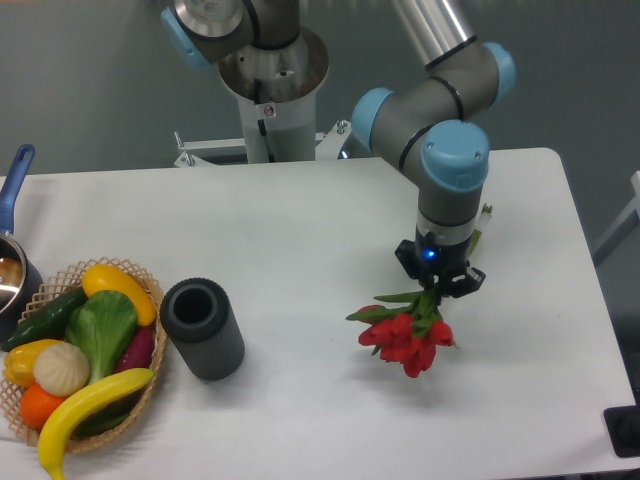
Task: Pick up the flowers from the table
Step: 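Lift the grasped red tulips up off the table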
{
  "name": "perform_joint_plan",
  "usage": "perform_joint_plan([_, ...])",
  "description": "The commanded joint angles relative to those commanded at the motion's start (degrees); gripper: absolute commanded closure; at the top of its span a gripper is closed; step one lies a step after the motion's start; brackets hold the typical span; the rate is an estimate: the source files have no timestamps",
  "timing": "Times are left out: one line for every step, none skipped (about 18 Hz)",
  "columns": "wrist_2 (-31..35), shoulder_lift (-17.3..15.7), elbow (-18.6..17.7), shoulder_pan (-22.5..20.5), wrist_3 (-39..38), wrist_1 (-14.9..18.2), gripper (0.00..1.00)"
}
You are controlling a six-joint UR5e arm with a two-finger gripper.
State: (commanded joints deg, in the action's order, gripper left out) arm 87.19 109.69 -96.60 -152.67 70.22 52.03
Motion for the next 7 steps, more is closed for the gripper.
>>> perform_joint_plan([0.00,-0.09,0.79,0.17,0.09,0.18,0.97])
perform_joint_plan([0.00,-0.26,1.41,0.26,0.18,0.27,0.97])
perform_joint_plan([0.09,-0.44,1.50,0.35,0.09,0.53,0.97])
perform_joint_plan([0.35,-0.53,1.42,0.44,0.09,0.70,0.97])
perform_joint_plan([0.44,-0.70,1.33,0.44,0.18,0.62,0.97])
perform_joint_plan([0.44,-0.88,1.33,0.44,0.27,0.71,0.97])
perform_joint_plan([0.44,-0.88,1.41,0.44,0.27,0.71,0.97])
